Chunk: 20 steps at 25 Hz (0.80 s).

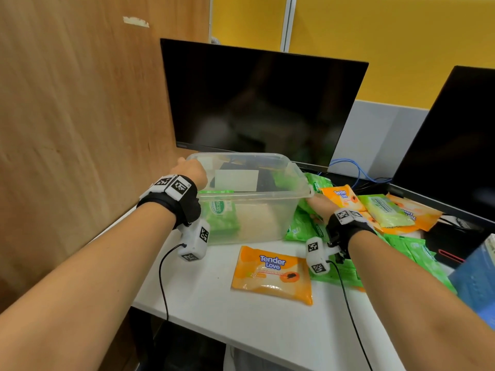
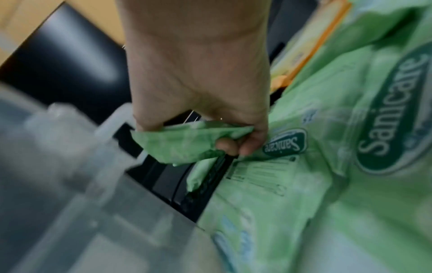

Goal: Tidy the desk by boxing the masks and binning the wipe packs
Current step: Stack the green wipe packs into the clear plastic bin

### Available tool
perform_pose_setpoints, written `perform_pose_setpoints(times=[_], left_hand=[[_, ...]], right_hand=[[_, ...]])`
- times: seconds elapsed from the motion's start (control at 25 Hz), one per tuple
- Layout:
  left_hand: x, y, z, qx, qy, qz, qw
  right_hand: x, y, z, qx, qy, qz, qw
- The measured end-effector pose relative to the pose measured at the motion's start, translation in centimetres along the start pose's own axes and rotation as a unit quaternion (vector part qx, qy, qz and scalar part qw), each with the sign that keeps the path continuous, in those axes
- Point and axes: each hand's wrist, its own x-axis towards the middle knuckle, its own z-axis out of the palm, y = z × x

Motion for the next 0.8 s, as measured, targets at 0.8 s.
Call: perform_pose_setpoints(times=[0.8], left_hand=[[-1.2,-0.5,-0.8,-0.021,-0.004,0.016,1.0]], right_hand=[[-7.5,-12.2,0.7,0.055,0.024,-0.207,0.976]])
